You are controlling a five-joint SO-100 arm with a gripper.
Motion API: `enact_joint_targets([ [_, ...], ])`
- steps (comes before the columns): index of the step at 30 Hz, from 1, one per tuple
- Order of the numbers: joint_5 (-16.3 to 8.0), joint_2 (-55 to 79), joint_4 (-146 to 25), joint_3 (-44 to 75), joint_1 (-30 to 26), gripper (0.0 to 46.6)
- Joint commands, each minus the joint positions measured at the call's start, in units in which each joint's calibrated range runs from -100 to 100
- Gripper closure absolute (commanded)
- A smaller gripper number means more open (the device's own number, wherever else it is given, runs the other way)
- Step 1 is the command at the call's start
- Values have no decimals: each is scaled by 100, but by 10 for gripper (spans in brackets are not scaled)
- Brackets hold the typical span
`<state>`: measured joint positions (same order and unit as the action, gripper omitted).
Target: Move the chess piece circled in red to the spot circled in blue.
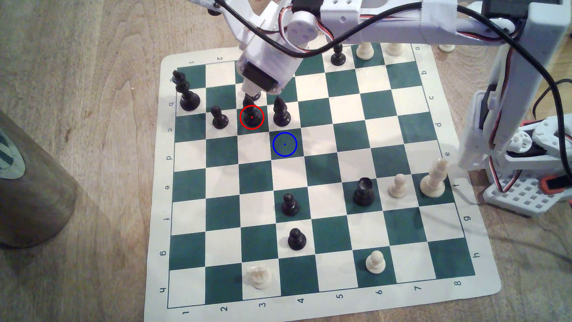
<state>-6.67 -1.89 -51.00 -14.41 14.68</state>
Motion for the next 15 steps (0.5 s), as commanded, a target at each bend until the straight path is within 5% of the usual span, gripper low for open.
enact_joint_targets([
  [1,-20,-41,-60,381,-71,438],
  [9,-98,324,87,381,-87,331],
  [15,-78,494,259,372,15,321],
])
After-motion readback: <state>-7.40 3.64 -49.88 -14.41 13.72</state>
